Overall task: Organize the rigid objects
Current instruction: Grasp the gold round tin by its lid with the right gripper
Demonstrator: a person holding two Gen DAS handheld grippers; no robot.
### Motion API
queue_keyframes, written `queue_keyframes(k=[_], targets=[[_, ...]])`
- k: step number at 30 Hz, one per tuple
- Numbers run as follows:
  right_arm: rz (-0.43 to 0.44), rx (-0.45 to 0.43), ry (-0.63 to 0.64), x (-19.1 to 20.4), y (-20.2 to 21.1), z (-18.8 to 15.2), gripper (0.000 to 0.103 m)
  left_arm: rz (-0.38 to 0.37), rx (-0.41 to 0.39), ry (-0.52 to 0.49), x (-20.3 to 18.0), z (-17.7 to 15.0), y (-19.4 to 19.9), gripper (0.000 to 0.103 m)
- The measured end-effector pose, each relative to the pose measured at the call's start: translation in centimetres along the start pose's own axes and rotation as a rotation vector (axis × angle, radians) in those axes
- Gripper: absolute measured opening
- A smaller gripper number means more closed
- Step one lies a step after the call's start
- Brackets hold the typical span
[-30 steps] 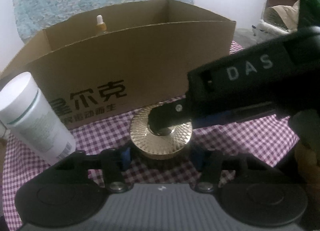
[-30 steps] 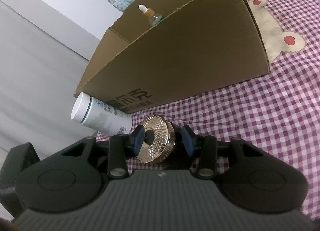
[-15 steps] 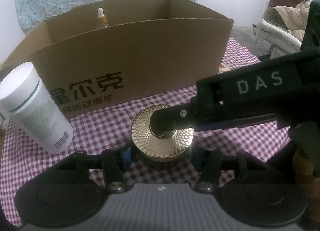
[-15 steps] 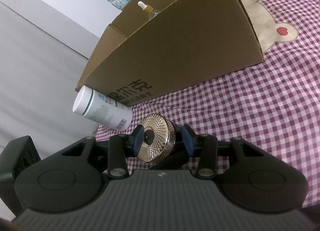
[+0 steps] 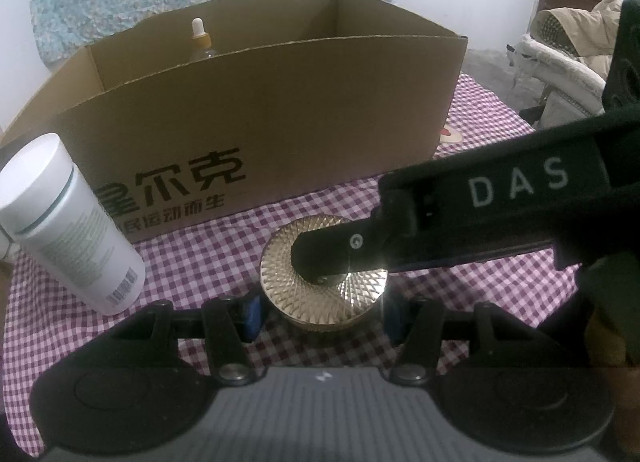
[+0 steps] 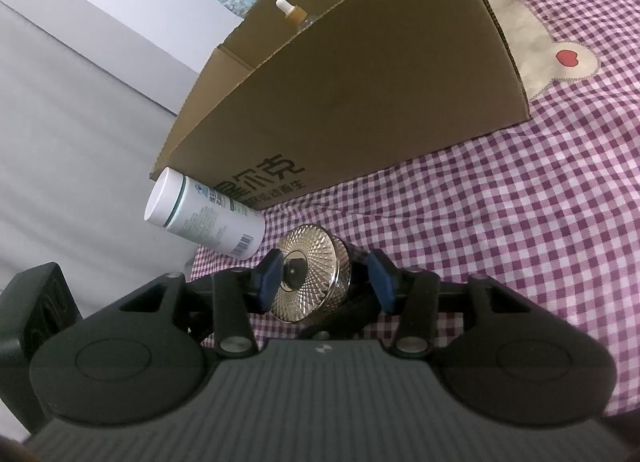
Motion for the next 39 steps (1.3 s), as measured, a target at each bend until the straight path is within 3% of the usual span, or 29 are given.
queue_keyframes(k=[39], targets=[[0.013,0.004,-0.014,-0.19,-0.20,0.03,0.049,0.004,0.003,0.006,0.15,-0.02,-0.20,0.057]])
Point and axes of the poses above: each gripper's, at about its wrist camera, not at the fingertips, and y roughly against the way its jaws point, x to its left, z to its top, the point moved 3 cm from there along -y, roughly the way its jaws point, and after that the axes turned 8 degrees about -y, right-handed, at the moved point
